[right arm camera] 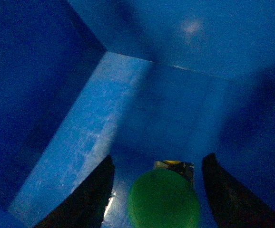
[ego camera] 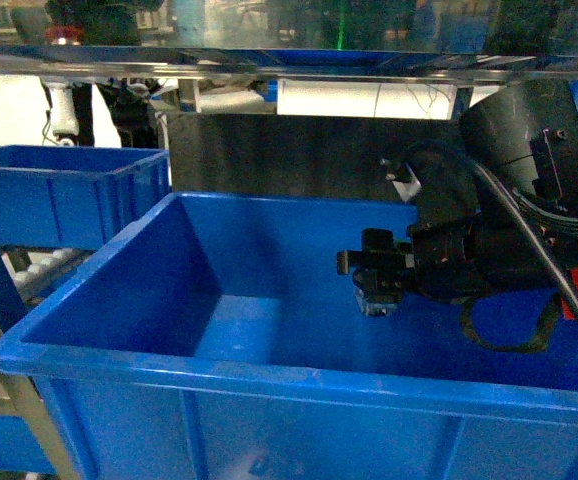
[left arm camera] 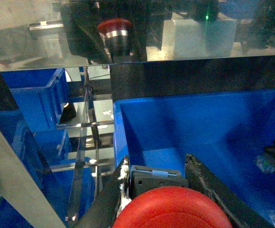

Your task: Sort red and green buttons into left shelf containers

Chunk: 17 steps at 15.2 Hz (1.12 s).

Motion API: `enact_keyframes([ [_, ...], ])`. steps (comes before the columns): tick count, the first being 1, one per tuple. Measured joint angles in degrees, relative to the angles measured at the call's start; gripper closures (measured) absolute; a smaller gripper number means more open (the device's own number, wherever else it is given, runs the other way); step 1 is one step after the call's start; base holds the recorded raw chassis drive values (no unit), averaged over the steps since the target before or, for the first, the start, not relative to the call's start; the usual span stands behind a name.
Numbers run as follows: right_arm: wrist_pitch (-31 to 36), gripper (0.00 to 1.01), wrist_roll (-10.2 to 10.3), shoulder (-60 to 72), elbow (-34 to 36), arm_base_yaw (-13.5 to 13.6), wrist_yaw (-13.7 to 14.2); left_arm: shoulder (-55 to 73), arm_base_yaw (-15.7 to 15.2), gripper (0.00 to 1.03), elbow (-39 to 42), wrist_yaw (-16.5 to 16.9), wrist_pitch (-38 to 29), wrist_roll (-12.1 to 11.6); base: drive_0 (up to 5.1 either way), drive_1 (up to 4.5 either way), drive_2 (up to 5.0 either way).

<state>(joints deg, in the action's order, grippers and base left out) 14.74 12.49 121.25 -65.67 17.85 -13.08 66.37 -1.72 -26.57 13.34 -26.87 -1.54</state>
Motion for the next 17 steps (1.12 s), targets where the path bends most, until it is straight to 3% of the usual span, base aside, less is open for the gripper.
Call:
enact_keyframes([
  [4,4.5,0.06,1.2,-1.0,2.3,-0.6,1.4,0.0,0.0,0.74,0.0,0.0,0.0,0.0,0.0,0.00,0.0],
  [5,6.6,0.01,1.2,-2.5,4.9,-1.1,2.3,0.0,0.0,0.74,0.0,0.0,0.0,0.0,0.0,0.00,0.0],
  [7,13.9,0.03,-0.2,-8.6,12.3,-2.3,2.4,0.0,0.0,0.74,0.0,0.0,0.0,0.0,0.0,0.00,0.0],
  [9,21.9,0.03,-3.4,-15.7,21.8,-3.8,2.3,0.0,0.0,0.74,0.0,0.0,0.0,0.0,0.0,0.00,0.0],
  [11,24.6,0.03,-5.0,-21.1,30.7,-5.7,1.4,0.0,0.0,0.74,0.0,0.0,0.0,0.0,0.0,0.00,0.0],
  [13,25.8,0.03,-5.1,-29.5,38.4,-7.7,1.0,0.0,0.0,0.74,0.0,0.0,0.0,0.0,0.0,0.00,0.0],
  [14,25.9,0.03,-4.9,-34.8,41.1,-9.0,2.7,0.0,0.0,0.74,0.0,0.0,0.0,0.0,0.0,0.00,0.0],
  [17,11.6,0.03,-2.6,-55.2,44.7,-18.1,2.2,0.0,0.0,0.74,0.0,0.0,0.0,0.0,0.0,0.00,0.0],
])
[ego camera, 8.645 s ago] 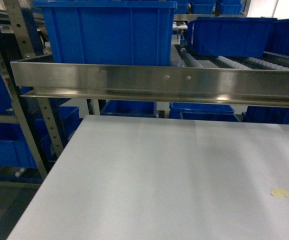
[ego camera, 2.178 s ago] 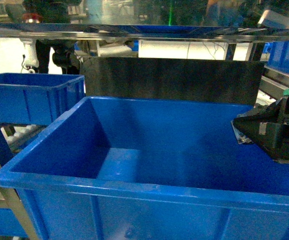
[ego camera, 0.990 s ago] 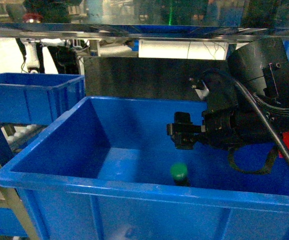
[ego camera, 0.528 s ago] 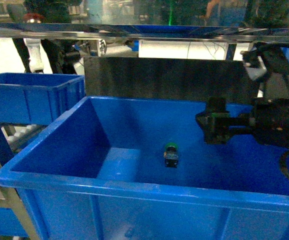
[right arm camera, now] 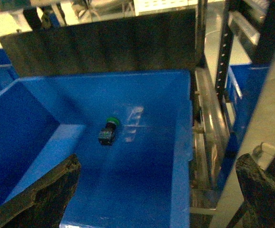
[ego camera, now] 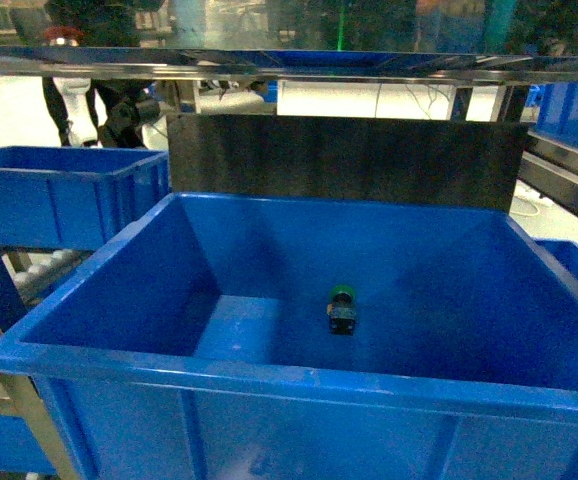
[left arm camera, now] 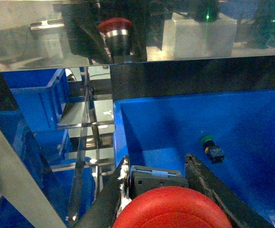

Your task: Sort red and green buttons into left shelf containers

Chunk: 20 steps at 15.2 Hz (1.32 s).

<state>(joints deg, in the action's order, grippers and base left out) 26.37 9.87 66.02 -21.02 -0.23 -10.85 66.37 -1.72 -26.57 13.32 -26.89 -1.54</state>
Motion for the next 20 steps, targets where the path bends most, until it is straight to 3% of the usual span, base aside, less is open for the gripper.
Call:
enact_keyframes([
  [3,-12.8,0.03,-0.4,-17.5,1.0,-8.7,-4.0,0.0,0.0,0.74,0.0,0.0,0.0,0.0,0.0,0.00,0.0],
  [5,-21.9,0.03,-1.4,-25.9,-1.3,-16.2,-9.1,0.0,0.0,0.74,0.0,0.0,0.0,0.0,0.0,0.00,0.0],
  [7,-25.5,0.03,-4.0,-29.9,-1.7,-22.5,-14.9,0.0,0.0,0.74,0.0,0.0,0.0,0.0,0.0,0.00,0.0],
  [9,-25.9,0.03,-6.8,-29.6,-1.7,-23.8,-15.2,0.0,0.0,0.74,0.0,0.0,0.0,0.0,0.0,0.00,0.0],
  [13,-25.8,0.03,-7.2,-29.6,-1.7,-23.8,-15.1,0.0,0.3,0.74,0.0,0.0,0.1,0.0,0.0,0.00,0.0],
  [18,-25.8,0.03,-7.4,-29.6,-1.7,-23.8,-15.2,3.7,4.1,0.74,2.1,-1.4,0.3,-0.9,0.0,0.00,0.0],
  [20,-25.8,0.03,-7.4,-29.6,-1.7,-23.8,-15.1,7.7,7.4,0.74,2.7,-3.2,-1.9,-1.4,0.0,0.00,0.0],
])
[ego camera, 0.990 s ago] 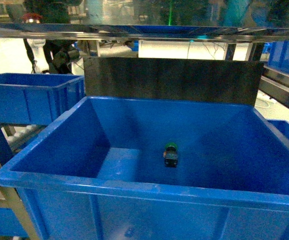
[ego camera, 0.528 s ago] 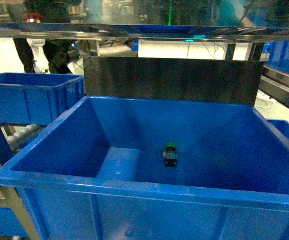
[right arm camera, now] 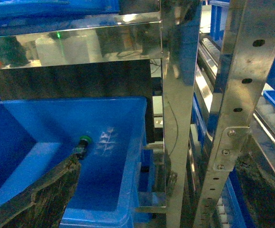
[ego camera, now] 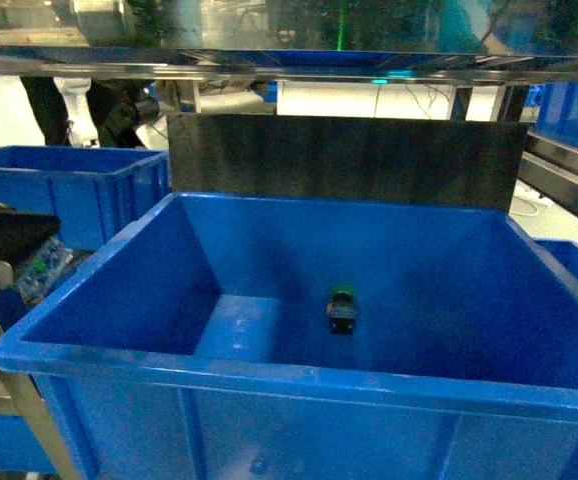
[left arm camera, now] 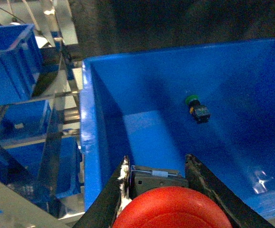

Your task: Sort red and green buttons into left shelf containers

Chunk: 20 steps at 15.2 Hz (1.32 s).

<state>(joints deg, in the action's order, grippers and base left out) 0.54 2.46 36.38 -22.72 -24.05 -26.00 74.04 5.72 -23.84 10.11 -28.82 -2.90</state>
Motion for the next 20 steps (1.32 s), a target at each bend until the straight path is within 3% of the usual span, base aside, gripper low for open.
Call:
enact_keyframes([
  [3,0.0,0.03,0.0,0.0,0.0,0.0,0.0,6.6,5.9,0.74,-0.4,-3.9,-4.3,0.2,0.0,0.00,0.0],
  [7,0.0,0.03,0.0,0.0,0.0,0.0,0.0,19.5,14.8,0.74,-6.9,-12.1,-9.1,3.2,0.0,0.00,0.0],
  [9,0.0,0.03,0.0,0.0,0.0,0.0,0.0,25.7,17.8,0.74,-11.4,-15.2,-10.2,5.3,0.0,0.00,0.0],
  [12,0.0,0.03,0.0,0.0,0.0,0.0,0.0,35.0,20.5,0.74,-19.9,-19.1,-10.3,8.8,0.0,0.00,0.0],
  [20,0.0,0.03,0.0,0.0,0.0,0.0,0.0,52.7,21.7,0.74,-41.6,-24.3,-3.4,15.4,0.0,0.00,0.0],
])
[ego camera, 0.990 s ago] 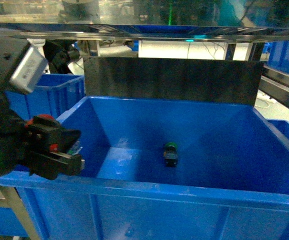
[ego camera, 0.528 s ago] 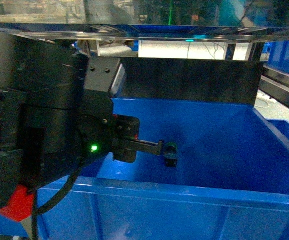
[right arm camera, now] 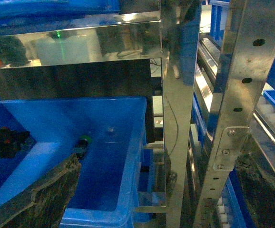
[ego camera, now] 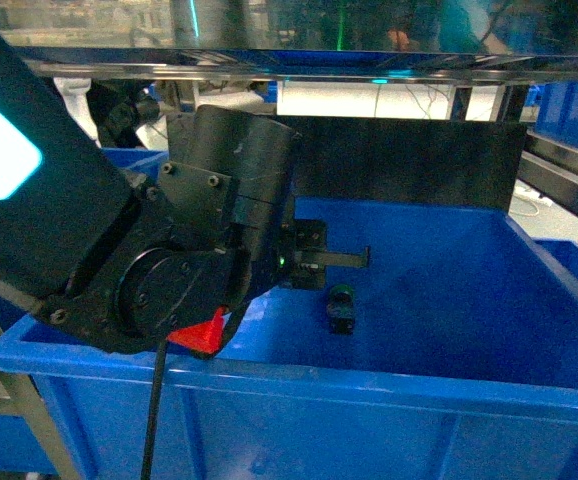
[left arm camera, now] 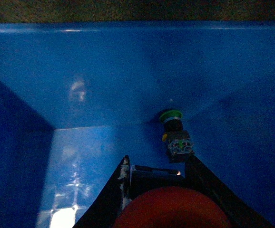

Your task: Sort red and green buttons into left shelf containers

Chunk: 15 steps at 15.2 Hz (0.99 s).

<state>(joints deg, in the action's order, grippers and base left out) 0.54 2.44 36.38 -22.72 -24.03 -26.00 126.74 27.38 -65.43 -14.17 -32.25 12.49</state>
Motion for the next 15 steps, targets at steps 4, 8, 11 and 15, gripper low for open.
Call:
enact_keyframes([
  [4,0.0,0.03,0.0,0.0,0.0,0.0,0.0,3.0,-0.2,0.55,-3.1,2.1,0.7,2.1,0.0,0.00,0.0],
  [8,0.0,0.03,0.0,0.0,0.0,0.0,0.0,1.2,-0.8,0.25,-0.7,2.5,-1.7,2.1,0.0,0.00,0.0],
  [11,0.0,0.03,0.0,0.0,0.0,0.0,0.0,-2.0,-1.4,0.08,3.7,3.3,-4.4,1.3,0.0,0.00,0.0],
  [15,0.0,0.03,0.0,-0.1,0.0,0.0,0.0,-16.7,-4.9,0.05,20.0,7.8,-11.4,-0.9,0.0,0.00,0.0],
])
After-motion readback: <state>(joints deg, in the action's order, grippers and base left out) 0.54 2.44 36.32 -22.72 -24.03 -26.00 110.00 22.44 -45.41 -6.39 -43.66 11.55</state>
